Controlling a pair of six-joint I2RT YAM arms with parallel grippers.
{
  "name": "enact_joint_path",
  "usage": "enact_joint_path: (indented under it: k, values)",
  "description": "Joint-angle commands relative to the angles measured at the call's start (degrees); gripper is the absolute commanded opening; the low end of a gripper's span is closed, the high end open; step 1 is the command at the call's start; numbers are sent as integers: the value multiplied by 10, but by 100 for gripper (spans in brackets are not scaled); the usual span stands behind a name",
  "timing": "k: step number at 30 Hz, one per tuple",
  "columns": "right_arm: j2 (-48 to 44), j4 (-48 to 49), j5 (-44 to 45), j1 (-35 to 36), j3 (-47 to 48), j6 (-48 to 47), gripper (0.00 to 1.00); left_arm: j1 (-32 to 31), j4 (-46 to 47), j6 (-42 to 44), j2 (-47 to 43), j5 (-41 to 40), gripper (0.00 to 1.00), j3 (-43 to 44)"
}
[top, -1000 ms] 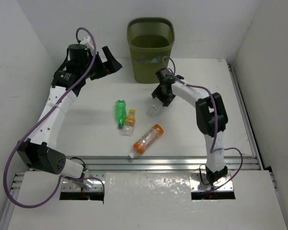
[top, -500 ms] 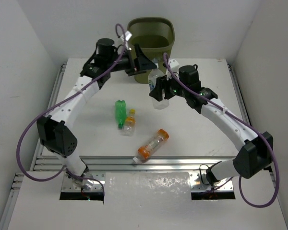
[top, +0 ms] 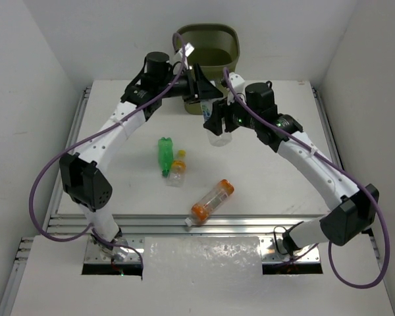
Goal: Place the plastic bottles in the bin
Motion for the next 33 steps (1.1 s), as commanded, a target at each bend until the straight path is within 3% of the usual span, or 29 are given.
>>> enact_joint_path:
  k: [1,2,3,5,9,12,18,21,23,26,28,29,30,31,33]
  values:
    - [-19,42,6,5,35,4,41,-17,-20,13,20,1,0,25]
    - [-25,40,22,5,34,11,83,-16,-35,23,22,-9,0,33]
    - [-30,40,36,5,24,13,99,-16,-44,30,22,-41,0,57]
    - [-53,31,117,4,13,35,99,-12,-64,47,23,-86,0,88]
    - [-91,-44,271,-35,-18,109,99,20,-91,52,60,-213,0,248]
    - [-117,-154,333,-78,-38,178,99,77,-60,-11,103,-216,0,325]
    - [-183,-173,310,-104,-109,175,99,132,144,-86,151,-247,0,331]
    - [-189,-189,292,-106,-108,181,99,141,228,-117,215,-264,0,371]
    - [-192,-197,264,-105,-106,186,99,141,266,-144,285,-279,0,415]
    - [-198,-199,247,-106,-116,192,99,141,299,-166,313,-297,0,432]
    - [-201,-198,219,-106,-123,189,99,141,308,-174,327,-304,23,432]
    - [-201,-195,206,-105,-125,185,99,141,307,-174,330,-303,42,432]
    - [-201,-195,192,-106,-127,185,99,141,304,-168,333,-303,86,432]
    - [-192,-196,163,-106,-129,187,99,141,302,-164,332,-303,98,430]
    - [-180,-203,137,-105,-129,216,99,141,292,-145,320,-310,100,429]
